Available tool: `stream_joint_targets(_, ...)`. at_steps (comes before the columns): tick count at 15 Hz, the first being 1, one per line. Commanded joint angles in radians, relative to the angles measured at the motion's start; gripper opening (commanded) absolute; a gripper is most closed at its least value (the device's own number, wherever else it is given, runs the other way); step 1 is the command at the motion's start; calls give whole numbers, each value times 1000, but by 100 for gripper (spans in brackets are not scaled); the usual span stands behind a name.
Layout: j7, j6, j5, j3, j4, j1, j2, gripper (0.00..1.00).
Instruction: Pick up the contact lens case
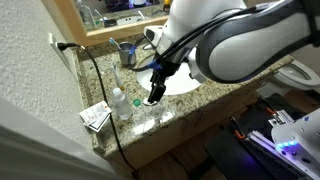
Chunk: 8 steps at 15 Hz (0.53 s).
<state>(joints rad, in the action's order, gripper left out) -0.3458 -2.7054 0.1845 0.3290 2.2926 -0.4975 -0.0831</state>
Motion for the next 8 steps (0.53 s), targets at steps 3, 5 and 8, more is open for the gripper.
stream_joint_targets(3, 253, -82, -164, 20, -72, 20, -164, 100)
stream_joint_targets(5, 237, -63, -161, 39, -45, 39, -133, 100)
stream_joint_targets(8, 251, -73, -165, 38, -63, 37, -160, 100)
